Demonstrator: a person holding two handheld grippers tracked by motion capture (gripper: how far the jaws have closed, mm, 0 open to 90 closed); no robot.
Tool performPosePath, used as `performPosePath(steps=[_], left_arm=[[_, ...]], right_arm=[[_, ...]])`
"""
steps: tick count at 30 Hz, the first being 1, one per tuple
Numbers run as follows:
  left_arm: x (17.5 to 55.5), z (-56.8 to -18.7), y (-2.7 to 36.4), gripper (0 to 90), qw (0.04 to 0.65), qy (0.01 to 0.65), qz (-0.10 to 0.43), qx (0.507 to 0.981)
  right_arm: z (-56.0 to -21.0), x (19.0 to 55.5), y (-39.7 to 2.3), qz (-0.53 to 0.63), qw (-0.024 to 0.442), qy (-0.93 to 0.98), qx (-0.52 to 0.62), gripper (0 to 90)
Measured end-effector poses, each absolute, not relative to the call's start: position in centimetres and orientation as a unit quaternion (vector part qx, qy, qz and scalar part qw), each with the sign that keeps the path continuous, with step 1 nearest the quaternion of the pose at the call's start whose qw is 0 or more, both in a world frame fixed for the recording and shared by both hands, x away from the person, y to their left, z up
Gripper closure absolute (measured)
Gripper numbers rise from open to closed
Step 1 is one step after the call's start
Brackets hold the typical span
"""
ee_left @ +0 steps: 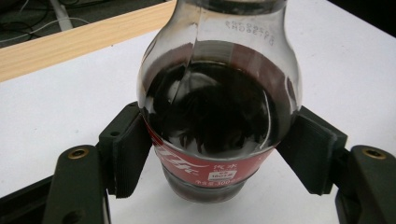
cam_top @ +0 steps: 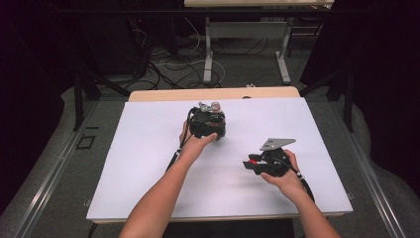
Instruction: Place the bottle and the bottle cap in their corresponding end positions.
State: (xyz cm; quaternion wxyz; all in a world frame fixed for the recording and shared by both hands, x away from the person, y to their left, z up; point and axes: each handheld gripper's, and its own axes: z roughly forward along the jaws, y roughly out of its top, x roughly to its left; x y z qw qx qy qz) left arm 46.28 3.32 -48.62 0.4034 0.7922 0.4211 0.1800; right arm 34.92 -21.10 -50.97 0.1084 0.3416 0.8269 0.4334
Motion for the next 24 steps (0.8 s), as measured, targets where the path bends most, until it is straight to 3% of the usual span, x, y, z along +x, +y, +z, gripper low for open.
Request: performPosePath(steps=[24], left_arm=[[45.5,-51.1,3.4,29.2,0.396,0.401,0.181,0.806]], right_arm=[[-51.4,35.0,-20.7,0.433,0.109,0.827,0.341,61.1]])
